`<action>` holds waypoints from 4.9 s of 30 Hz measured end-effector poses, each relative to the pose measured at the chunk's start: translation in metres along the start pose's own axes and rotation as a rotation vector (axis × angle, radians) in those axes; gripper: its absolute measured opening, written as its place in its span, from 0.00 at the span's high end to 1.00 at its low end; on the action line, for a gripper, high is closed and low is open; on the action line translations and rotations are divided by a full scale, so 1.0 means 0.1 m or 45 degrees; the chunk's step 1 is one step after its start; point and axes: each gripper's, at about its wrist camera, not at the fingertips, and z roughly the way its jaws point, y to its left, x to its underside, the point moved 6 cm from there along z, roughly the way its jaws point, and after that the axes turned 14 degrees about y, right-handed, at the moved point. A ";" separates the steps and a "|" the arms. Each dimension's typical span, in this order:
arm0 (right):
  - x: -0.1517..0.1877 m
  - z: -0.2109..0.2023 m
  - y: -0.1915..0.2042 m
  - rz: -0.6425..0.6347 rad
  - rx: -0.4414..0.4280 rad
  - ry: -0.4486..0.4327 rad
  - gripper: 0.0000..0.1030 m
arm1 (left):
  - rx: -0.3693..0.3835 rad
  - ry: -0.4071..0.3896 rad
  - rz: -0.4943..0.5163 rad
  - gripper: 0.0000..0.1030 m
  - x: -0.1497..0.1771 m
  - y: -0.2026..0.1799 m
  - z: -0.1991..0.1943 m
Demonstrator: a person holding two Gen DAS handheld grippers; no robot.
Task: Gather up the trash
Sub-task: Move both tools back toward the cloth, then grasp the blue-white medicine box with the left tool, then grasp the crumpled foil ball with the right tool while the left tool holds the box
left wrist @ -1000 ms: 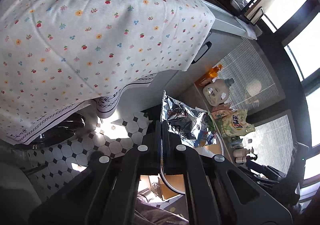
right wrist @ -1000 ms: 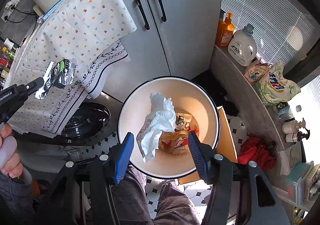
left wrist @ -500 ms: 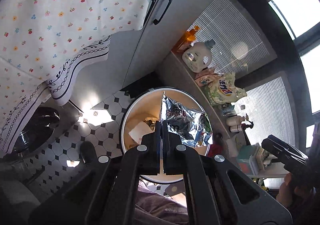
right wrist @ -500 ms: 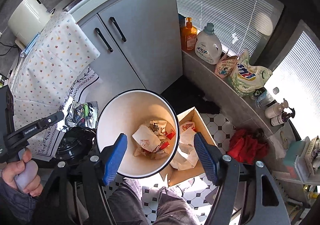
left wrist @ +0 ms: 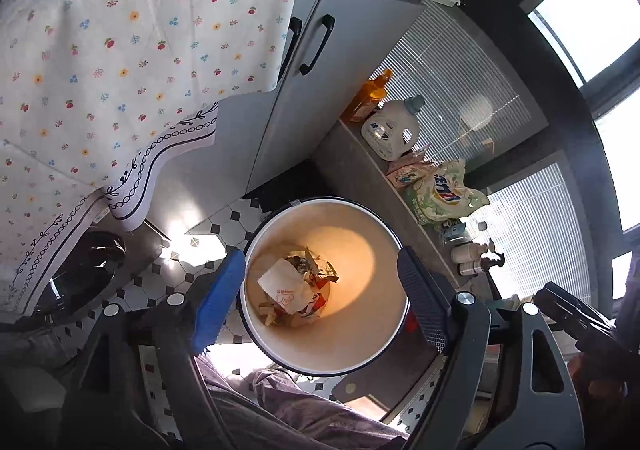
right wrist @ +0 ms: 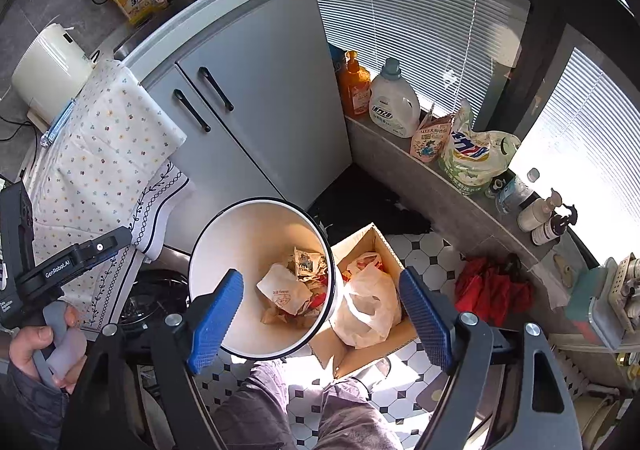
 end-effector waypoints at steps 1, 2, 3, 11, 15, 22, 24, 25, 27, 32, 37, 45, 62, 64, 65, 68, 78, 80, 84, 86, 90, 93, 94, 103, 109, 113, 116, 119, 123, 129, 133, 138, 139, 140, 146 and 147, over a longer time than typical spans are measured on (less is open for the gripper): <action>-0.02 -0.03 0.04 -0.010 -0.006 -0.008 0.18 | -0.008 -0.022 -0.009 0.21 -0.01 0.04 -0.09; -0.05 -0.05 0.09 -0.020 -0.015 -0.015 0.16 | -0.017 -0.044 -0.019 0.19 -0.03 0.08 -0.18; -0.07 -0.08 0.15 -0.029 -0.027 -0.022 0.15 | -0.028 -0.066 -0.028 0.18 -0.04 0.12 -0.27; -0.34 -0.31 0.70 -0.160 -0.108 -0.091 0.12 | -0.096 -0.238 -0.133 0.14 -0.09 0.54 -0.98; -0.45 -0.41 1.03 -0.234 -0.140 -0.117 0.11 | -0.122 -0.315 -0.191 0.13 -0.13 0.76 -1.28; -0.68 -0.53 1.64 -0.345 -0.189 -0.154 0.09 | -0.160 -0.437 -0.275 0.13 -0.22 1.19 -1.78; -0.74 -0.57 1.81 -0.379 -0.202 -0.168 0.08 | -0.169 -0.467 -0.298 0.13 -0.23 1.32 -1.90; -0.76 -0.58 1.91 -0.395 -0.208 -0.174 0.08 | -0.172 -0.480 -0.309 0.13 -0.24 1.39 -1.95; -0.81 -0.60 2.09 -0.426 -0.222 -0.179 0.08 | -0.183 -0.495 -0.332 0.13 -0.25 1.54 -2.04; -0.91 -0.54 2.51 -0.479 -0.258 -0.181 0.08 | -0.232 -0.515 -0.391 0.13 -0.32 1.94 -2.22; -1.04 -0.36 3.04 -0.555 -0.251 -0.133 0.09 | -0.232 -0.587 -0.466 0.13 -0.30 2.35 -2.50; -1.24 -0.29 3.94 -0.655 -0.293 -0.152 0.09 | -0.246 -0.649 -0.550 0.13 -0.32 3.01 -2.79; -1.74 -0.22 4.33 -0.474 -0.217 -0.253 0.09 | -0.114 -0.576 -0.191 0.13 -1.70 3.14 -2.63; -1.81 -0.23 4.23 -0.418 -0.199 -0.269 0.09 | -0.081 -0.543 -0.130 0.13 -1.89 3.06 -2.52; -1.84 -0.24 4.18 -0.390 -0.191 -0.278 0.09 | -0.059 -0.517 -0.105 0.13 -1.98 3.02 -2.46; -1.91 -0.23 4.02 -0.302 -0.168 -0.294 0.09 | 0.000 -0.421 -0.078 0.13 -2.22 2.97 -2.23; -1.96 -0.24 3.64 -0.126 -0.086 -0.315 0.09 | 0.049 -0.296 -0.010 0.13 -2.63 3.01 -1.81; -1.96 -0.25 3.58 -0.103 -0.071 -0.326 0.09 | 0.035 -0.288 0.002 0.13 -2.69 3.03 -1.77; -1.93 -0.25 3.47 -0.052 -0.054 -0.329 0.09 | 0.002 -0.295 0.036 0.13 -2.82 3.03 -1.77; -1.91 -0.24 3.43 -0.035 -0.048 -0.326 0.09 | -0.024 -0.303 0.065 0.13 -2.87 3.01 -1.80; -1.87 -0.22 3.38 -0.009 -0.042 -0.322 0.09 | -0.077 -0.310 0.135 0.13 -2.99 2.94 -1.84; -1.86 -0.20 3.36 0.007 -0.039 -0.321 0.09 | -0.121 -0.300 0.210 0.13 -3.05 2.84 -1.81; -1.85 -0.20 3.35 0.010 -0.037 -0.322 0.09 | -0.135 -0.297 0.230 0.13 -3.07 2.81 -1.79; -1.80 -0.21 3.28 0.031 -0.024 -0.318 0.09 | -0.203 -0.220 0.263 0.13 -3.14 2.78 -1.51; -1.77 -0.21 3.29 0.023 -0.019 -0.310 0.09 | -0.255 -0.205 0.304 0.14 -2.98 2.68 -1.40; -1.76 -0.18 3.35 0.005 -0.024 -0.300 0.09 | -0.337 -0.185 0.336 0.37 -2.90 2.62 -1.34; -1.77 -0.16 3.44 -0.023 -0.038 -0.296 0.09 | -0.305 -0.244 0.316 0.37 -2.80 2.59 -1.51; -1.81 -0.13 3.63 -0.082 -0.063 -0.289 0.09 | -0.249 -0.308 0.227 0.37 -2.69 2.67 -1.77; -1.88 -0.06 4.04 -0.210 -0.109 -0.276 0.09 | -0.238 -0.409 0.104 0.37 -2.51 2.94 -2.17; -1.92 0.08 4.77 -0.428 -0.175 -0.245 0.10 | -0.290 -0.492 -0.099 0.37 -2.18 3.51 -2.57; -1.93 0.18 5.27 -0.582 -0.216 -0.222 0.14 | -0.310 -0.535 -0.253 0.37 -1.91 3.88 -2.78; -1.92 0.35 5.85 -0.742 -0.311 -0.165 0.19 | -0.357 -0.589 -0.416 0.37 -1.55 4.23 -2.99; -1.92 0.39 5.97 -0.779 -0.322 -0.157 0.20 | -0.367 -0.593 -0.446 0.37 -1.47 4.29 -3.01; -1.91 0.43 6.08 -0.813 -0.325 -0.153 0.21 | -0.374 -0.597 -0.474 0.37 -1.39 4.36 -3.03; -1.96 0.73 6.67 -0.953 -0.325 -0.124 0.21 | -0.409 -0.602 -0.596 0.37 -1.04 4.62 -3.13; -1.98 0.77 6.76 -0.970 -0.315 -0.123 0.21 | -0.406 -0.605 -0.612 0.37 -1.00 4.66 -3.15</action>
